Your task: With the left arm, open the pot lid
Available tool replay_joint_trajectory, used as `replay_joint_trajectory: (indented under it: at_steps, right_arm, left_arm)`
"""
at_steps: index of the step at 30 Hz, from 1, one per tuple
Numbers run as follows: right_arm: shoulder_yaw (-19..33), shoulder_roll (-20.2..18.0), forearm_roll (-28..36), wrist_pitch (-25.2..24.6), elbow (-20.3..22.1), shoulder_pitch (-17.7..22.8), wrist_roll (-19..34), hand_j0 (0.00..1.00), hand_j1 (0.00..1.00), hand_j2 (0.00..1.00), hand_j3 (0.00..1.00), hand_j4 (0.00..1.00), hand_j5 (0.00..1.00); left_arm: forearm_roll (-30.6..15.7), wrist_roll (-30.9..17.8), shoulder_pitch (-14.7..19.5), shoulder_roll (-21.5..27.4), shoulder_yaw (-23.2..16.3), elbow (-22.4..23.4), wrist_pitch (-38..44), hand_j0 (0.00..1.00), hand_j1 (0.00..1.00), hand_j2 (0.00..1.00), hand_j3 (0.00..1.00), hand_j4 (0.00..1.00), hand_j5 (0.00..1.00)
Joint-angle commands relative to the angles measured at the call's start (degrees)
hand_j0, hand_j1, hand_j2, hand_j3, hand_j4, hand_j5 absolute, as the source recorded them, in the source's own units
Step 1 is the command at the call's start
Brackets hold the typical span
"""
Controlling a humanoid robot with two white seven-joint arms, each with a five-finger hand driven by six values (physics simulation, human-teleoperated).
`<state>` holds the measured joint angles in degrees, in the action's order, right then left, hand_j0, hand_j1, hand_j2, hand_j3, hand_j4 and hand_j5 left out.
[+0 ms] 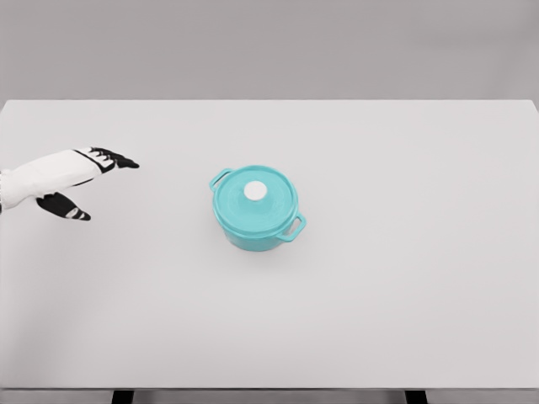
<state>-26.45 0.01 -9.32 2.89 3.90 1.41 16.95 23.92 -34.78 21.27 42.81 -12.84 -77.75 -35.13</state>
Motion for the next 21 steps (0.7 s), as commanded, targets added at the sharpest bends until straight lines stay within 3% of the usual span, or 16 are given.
replay_joint_trajectory:
  at_steps: [1, 9, 12, 14, 15, 16, 17, 18, 20, 21]
  right_arm:
    - [0.1, 0.0, 0.1, 0.0, 0.0, 0.0, -0.1, 1.0, 1.0, 1.0, 1.0, 1.0, 1.0]
    - [-0.1, 0.0, 0.0, 0.0, 0.1, 0.6, 0.0, 1.0, 1.0, 1.0, 1.0, 1.0, 1.0]
    - [-0.1, 0.0, 0.0, 0.0, 0.1, 0.6, 0.0, 1.0, 1.0, 1.0, 1.0, 1.0, 1.0]
    - [-0.1, 0.0, 0.0, 0.0, 0.1, 0.6, 0.0, 1.0, 1.0, 1.0, 1.0, 1.0, 1.0]
    - [-0.1, 0.0, 0.0, 0.0, 0.1, 0.6, 0.0, 1.0, 1.0, 1.0, 1.0, 1.0, 1.0]
    - [-0.1, 0.0, 0.0, 0.0, 0.1, 0.6, 0.0, 1.0, 1.0, 1.0, 1.0, 1.0, 1.0]
    - [-0.1, 0.0, 0.0, 0.0, 0.1, 0.6, 0.0, 1.0, 1.0, 1.0, 1.0, 1.0, 1.0]
    - [-0.1, 0.0, 0.0, 0.0, 0.1, 0.6, 0.0, 1.0, 1.0, 1.0, 1.0, 1.0, 1.0]
    - [-0.1, 0.0, 0.0, 0.0, 0.1, 0.6, 0.0, 1.0, 1.0, 1.0, 1.0, 1.0, 1.0]
    - [-0.1, 0.0, 0.0, 0.0, 0.1, 0.6, 0.0, 1.0, 1.0, 1.0, 1.0, 1.0, 1.0]
  left_arm:
    - [0.3, -0.2, -0.1, -0.5, -0.1, -0.3, 0.1, 1.0, 1.0, 1.0, 1.0, 1.0, 1.0]
    - [0.4, -0.2, 1.0, -0.7, -0.3, -0.7, 0.1, 1.0, 1.0, 1.0, 1.0, 1.0, 1.0]
    - [0.4, -0.2, 4.4, -0.7, -5.1, -1.7, 0.1, 1.0, 1.0, 1.0, 1.0, 1.0, 1.0]
    - [0.2, -0.2, 5.4, -0.6, -6.1, -2.9, 0.1, 1.0, 1.0, 1.0, 1.0, 1.0, 1.0]
    - [-0.1, -0.2, 10.1, 0.6, -10.5, -2.4, 0.1, 1.0, 1.0, 1.0, 1.0, 1.0, 1.0]
    - [-0.1, -0.2, 16.0, 1.7, -18.2, -0.2, 0.1, 1.0, 1.0, 1.0, 1.0, 1.0, 1.0]
    - [-0.3, -0.2, 23.9, 1.7, -27.9, 5.6, 0.1, 1.0, 1.0, 1.0, 1.0, 1.0, 1.0]
    - [-0.9, -0.2, 28.0, 1.1, -33.9, 6.4, 0.1, 1.0, 1.0, 1.0, 1.0, 1.0, 1.0]
    - [-1.1, -0.2, 29.8, -3.3, -37.3, 5.6, 0.1, 1.0, 1.0, 1.0, 1.0, 1.0, 1.0]
    - [-0.8, -0.2, 33.0, -6.5, -39.9, 5.2, 0.1, 1.0, 1.0, 1.0, 1.0, 1.0, 1.0]
